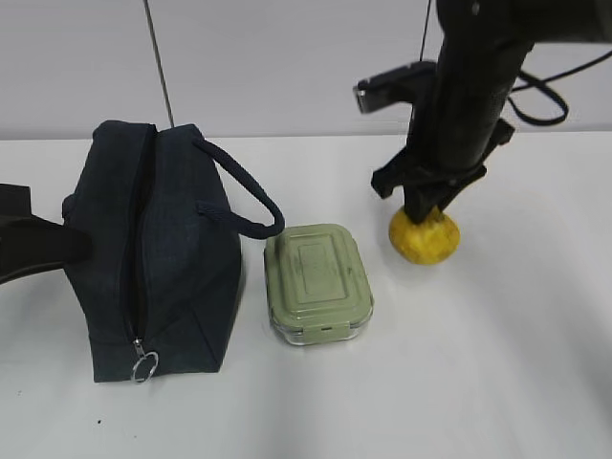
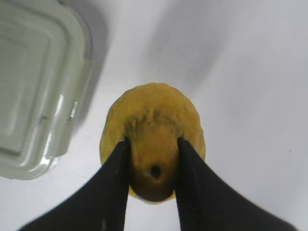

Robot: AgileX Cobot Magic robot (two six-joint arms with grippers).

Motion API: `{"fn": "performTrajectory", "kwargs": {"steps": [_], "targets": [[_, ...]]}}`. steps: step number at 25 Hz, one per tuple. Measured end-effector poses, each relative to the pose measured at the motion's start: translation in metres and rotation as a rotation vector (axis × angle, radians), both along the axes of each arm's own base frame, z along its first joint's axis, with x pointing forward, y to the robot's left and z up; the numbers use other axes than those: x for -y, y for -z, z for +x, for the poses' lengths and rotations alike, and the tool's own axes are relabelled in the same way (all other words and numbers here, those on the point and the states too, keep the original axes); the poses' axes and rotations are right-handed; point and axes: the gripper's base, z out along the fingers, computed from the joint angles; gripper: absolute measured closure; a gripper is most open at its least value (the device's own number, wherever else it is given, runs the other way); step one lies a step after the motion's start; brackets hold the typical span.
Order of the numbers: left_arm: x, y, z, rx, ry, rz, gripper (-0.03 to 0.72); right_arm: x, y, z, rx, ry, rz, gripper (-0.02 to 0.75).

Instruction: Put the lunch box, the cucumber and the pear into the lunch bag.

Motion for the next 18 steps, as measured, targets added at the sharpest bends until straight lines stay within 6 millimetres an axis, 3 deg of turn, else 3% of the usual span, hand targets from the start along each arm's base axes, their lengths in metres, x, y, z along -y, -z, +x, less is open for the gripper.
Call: {"fn": "performTrajectory", "kwargs": {"steps": [5,9,14,18], "targets": [[0.000,0.000,0.000,0.000,0.000,0.000,0.703,-0.012,-0.068,-0.010,0.131,-0.059,0.221,0.520],[0.000,0.000,0.000,0.000,-0.001,0.001,0.703,-0.036,-0.097,-0.017,0.172,-0.185,0.508,0.521],[0.000,0.000,0.000,0.000,-0.001,0.001,0.703,-0.067,-0.110,-0.020,0.193,-0.340,0.862,0.521],[0.000,0.000,0.000,0.000,-0.001,0.001,0.703,-0.090,-0.090,-0.008,0.174,-0.373,1.008,0.521]]}}
